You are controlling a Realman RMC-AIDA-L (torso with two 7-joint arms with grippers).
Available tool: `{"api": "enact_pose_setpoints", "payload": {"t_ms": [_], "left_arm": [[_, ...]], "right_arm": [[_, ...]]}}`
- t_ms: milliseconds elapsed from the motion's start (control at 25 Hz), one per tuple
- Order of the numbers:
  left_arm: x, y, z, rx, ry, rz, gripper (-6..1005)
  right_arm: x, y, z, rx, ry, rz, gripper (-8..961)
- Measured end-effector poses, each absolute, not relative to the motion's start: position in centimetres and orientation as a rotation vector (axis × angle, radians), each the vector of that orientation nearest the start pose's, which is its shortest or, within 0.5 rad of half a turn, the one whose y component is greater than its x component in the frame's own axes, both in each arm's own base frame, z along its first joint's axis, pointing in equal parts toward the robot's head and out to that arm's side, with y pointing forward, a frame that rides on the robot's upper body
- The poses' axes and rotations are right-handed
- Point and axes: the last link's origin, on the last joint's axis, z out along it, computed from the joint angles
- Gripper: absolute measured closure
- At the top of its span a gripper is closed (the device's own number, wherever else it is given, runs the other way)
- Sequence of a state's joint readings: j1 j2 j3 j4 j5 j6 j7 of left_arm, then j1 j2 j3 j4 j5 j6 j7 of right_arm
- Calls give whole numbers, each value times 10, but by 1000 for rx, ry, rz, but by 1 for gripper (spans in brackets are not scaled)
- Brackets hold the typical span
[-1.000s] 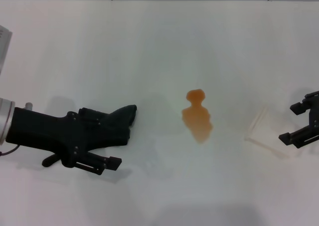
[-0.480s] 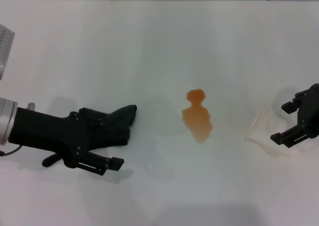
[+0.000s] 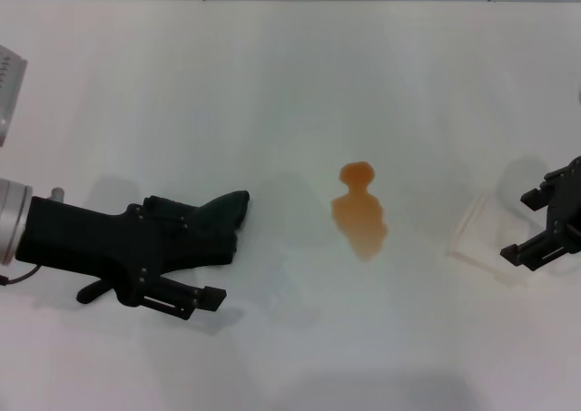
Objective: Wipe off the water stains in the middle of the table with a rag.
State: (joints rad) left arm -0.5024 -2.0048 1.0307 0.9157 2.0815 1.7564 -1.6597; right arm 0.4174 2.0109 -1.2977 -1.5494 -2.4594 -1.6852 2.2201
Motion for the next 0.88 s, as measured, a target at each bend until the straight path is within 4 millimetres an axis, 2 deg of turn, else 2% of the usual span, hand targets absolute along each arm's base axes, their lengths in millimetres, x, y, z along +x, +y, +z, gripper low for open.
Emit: {"api": "enact_pose_setpoints", "payload": {"t_ms": [880], "left_arm": [[-243,307,14,-3128,-601,-268,142]], "right_arm": [[217,320,44,-2734,701,-484,114]]}}
